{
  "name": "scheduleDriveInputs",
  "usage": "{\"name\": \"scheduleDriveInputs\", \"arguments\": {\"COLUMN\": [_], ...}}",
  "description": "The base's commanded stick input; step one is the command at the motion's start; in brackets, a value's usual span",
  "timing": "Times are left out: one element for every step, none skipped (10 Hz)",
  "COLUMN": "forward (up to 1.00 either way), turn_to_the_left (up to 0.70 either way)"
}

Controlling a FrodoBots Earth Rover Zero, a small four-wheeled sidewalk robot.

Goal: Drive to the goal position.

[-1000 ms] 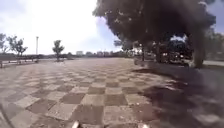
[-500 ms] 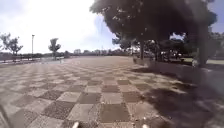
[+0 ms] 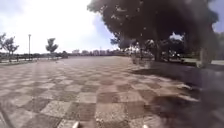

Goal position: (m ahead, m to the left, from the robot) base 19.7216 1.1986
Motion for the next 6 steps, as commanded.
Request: {"name": "scheduleDriveInputs", "arguments": {"forward": [0.70,0.70,0.70,0.70,0.70,0.70], "turn_to_the_left": [0.00,0.00,0.02,0.20,0.34,0.35]}}
